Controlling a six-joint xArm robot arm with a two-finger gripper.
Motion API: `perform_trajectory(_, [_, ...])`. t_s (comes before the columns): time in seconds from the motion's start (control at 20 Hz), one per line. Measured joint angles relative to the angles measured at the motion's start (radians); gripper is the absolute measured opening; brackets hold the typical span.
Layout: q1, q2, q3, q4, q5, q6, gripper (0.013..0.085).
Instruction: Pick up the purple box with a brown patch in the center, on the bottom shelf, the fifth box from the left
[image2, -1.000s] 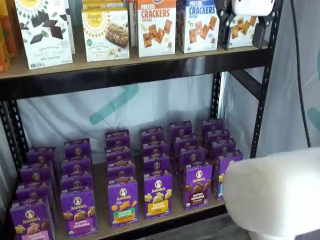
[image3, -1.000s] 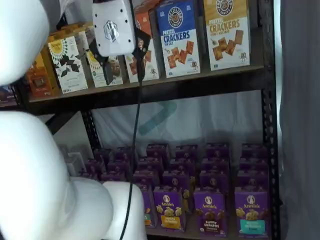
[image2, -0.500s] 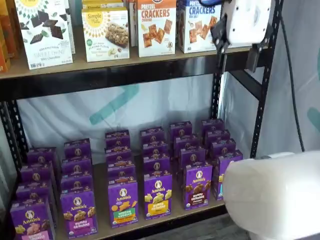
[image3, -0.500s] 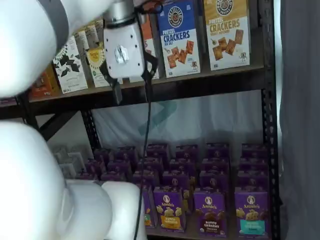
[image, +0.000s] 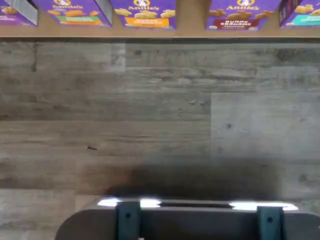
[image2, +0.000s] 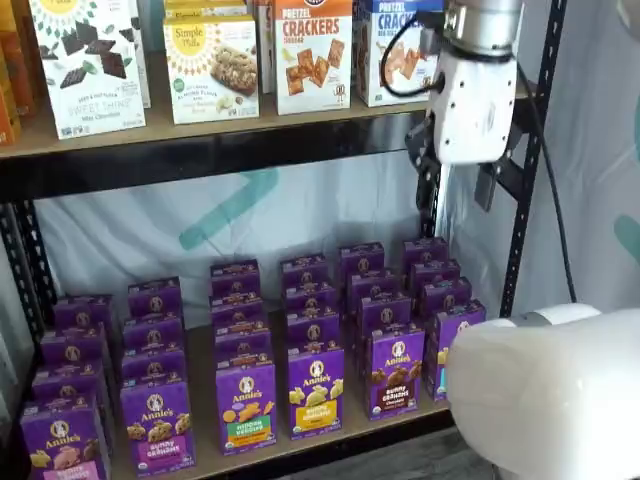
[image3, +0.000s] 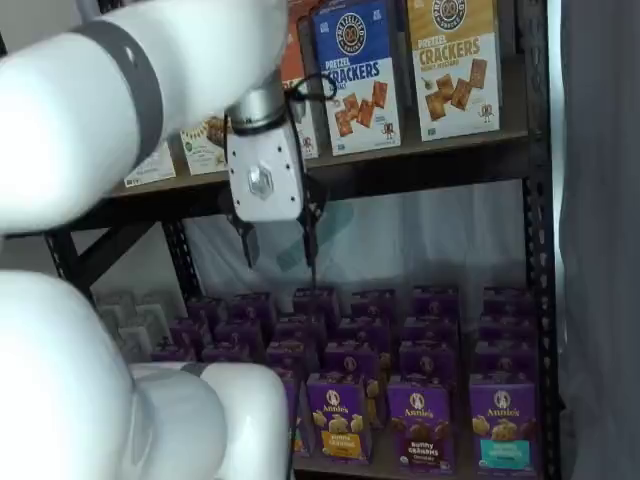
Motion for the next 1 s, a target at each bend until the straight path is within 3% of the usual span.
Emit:
perform_trajectory(0.15, [-0.014,-0.012,0.061,0.018,-0.069,-0.017,0.085])
perform_trajectory(0.6, [-0.003,0.048,0.226,-0.005,-0.302,-0.018,0.085])
perform_trajectory(1.0, [0.0,0.15,0.298,-0.017,-0.468,-0.018,0.085])
